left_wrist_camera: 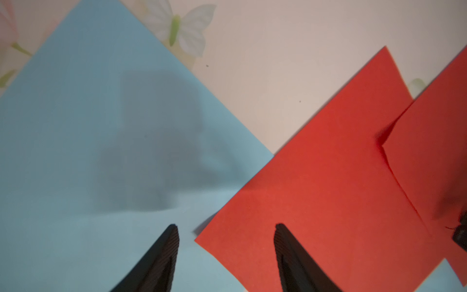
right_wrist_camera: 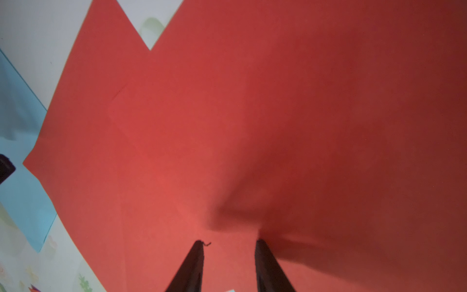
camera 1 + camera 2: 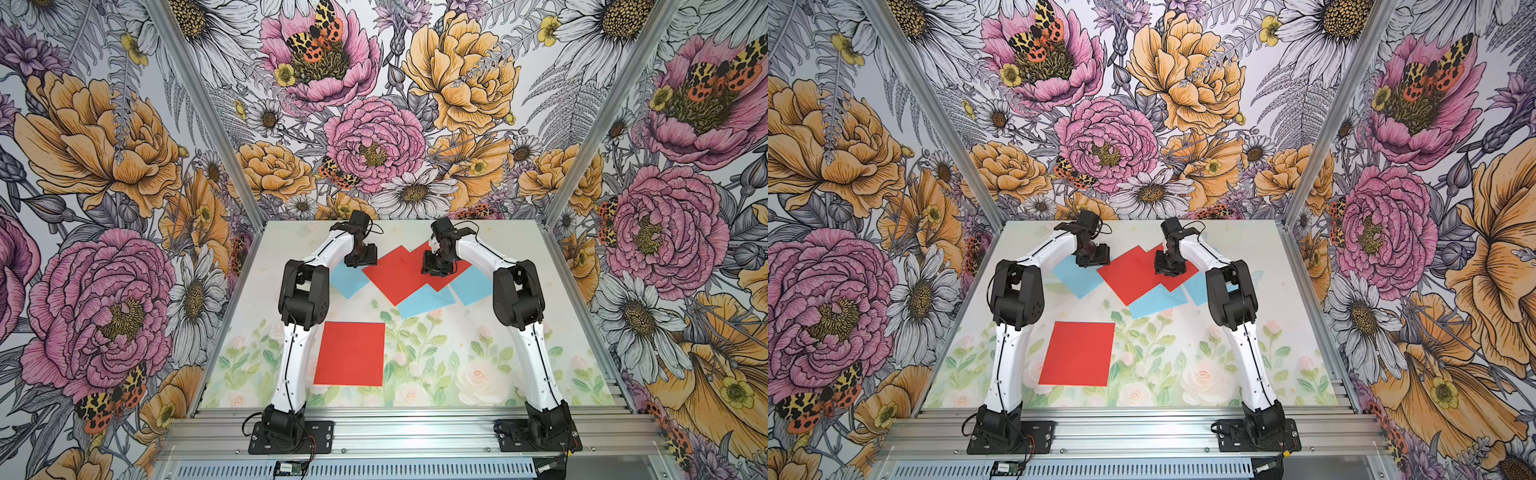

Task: Sort the scattered colored papers by color
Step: Pick up the colored paper from the center of the board.

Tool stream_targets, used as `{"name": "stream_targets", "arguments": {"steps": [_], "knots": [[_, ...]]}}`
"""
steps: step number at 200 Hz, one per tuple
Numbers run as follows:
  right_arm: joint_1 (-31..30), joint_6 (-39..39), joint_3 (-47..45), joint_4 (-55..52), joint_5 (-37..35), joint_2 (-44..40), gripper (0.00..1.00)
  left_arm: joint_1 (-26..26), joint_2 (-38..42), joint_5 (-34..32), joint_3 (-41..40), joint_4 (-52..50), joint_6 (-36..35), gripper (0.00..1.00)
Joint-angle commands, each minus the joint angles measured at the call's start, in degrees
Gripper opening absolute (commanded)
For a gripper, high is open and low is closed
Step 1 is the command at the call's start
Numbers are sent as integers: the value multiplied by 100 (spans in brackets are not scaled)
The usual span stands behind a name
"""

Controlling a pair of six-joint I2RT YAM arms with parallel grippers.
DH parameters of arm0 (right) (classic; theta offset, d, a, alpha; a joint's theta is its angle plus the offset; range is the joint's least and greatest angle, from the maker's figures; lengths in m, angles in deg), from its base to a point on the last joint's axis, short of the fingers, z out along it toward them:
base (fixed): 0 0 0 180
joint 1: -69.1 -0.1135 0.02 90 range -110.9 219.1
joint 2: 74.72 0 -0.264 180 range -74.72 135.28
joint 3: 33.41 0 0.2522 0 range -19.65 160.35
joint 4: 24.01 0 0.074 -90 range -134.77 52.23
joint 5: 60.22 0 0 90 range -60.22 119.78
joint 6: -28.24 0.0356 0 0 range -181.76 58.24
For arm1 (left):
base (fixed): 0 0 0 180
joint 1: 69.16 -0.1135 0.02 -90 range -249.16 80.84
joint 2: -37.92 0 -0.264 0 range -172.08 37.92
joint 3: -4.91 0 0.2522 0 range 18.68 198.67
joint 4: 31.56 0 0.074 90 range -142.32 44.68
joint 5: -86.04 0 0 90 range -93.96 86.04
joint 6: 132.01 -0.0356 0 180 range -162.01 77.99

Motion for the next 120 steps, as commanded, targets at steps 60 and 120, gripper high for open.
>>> {"name": "stream_targets", "arguments": {"steps": [60,120], "knots": [[51,-92,-90,-48,70,151,37,73,-330,133,122,-90,399,63],[67,-65,-38,-30,93,202,37,108,-340,670,-32,-114,506,64]]}}
